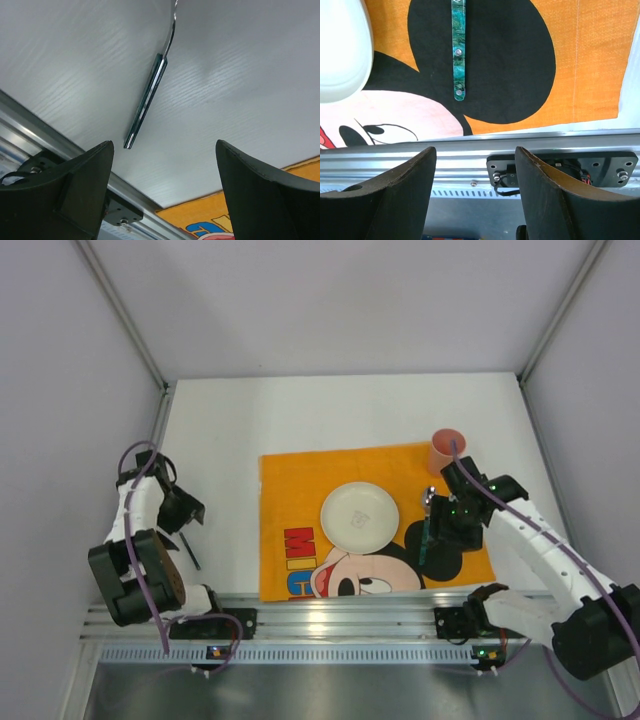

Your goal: Set the dinner table for one person

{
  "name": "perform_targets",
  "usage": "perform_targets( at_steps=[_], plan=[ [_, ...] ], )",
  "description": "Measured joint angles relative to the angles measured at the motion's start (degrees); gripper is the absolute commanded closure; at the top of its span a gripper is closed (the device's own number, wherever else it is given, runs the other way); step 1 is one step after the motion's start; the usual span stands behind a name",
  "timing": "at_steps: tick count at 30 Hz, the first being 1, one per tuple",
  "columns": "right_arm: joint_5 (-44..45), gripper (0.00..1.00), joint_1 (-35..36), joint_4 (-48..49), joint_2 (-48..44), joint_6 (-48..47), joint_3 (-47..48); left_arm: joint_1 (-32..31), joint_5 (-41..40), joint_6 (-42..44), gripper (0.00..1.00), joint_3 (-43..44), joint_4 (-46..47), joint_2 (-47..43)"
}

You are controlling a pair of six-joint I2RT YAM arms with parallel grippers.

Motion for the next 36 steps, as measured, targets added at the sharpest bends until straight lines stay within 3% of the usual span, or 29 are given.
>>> perform_targets(
  at_steps=[10, 12, 13, 14, 16, 18, 19, 27, 36],
  plan=[
    [-0.2, 0.36, 0.0, -1.3, 2.4, -0.9, 1.9, 2.4, 0.9, 0.5, 0.17, -1.7, 10.2, 12.1],
    [-0.2, 0.36, 0.0, -1.4, 2.4, -0.8, 1.9, 3.1, 1.9, 0.9, 0.25, -1.5, 10.6, 13.1],
    [-0.2, 0.36, 0.0, -1.4, 2.4, -0.8, 1.9, 3.3, 2.5, 1.1, 0.31, -1.4, 10.8, 13.4],
    [-0.2, 0.36, 0.0, -1.5, 2.4, -0.8, 1.8, 3.4, 3.1, 1.3, 0.48, -1.2, 10.9, 13.8],
    [-0.2, 0.36, 0.0, -1.5, 2.3, -0.7, 1.8, 3.6, 5.3, 1.6, 0.68, -0.5, 11.7, 15.0],
    [-0.1, 0.36, 0.0, -1.6, 2.0, -0.4, 1.7, 3.5, 7.3, 2.2, 0.95, 0.6, 12.2, 16.3],
    [-0.2, 0.36, 0.0, -1.6, 1.7, -0.2, 1.6, 3.5, 8.2, 2.4, 0.99, 1.3, 11.9, 17.0],
    [-0.1, 0.36, 0.0, -1.9, 0.0, 1.2, 1.0, 2.3, 18.7, 8.9, 1.0, 0.7, 16.5, 14.3],
    [-0.1, 0.36, 0.0, -2.0, -3.5, 2.7, -1.8, -19.2, 47.1, 7.6, 1.0, -3.6, 36.5, -1.1]
  ],
)
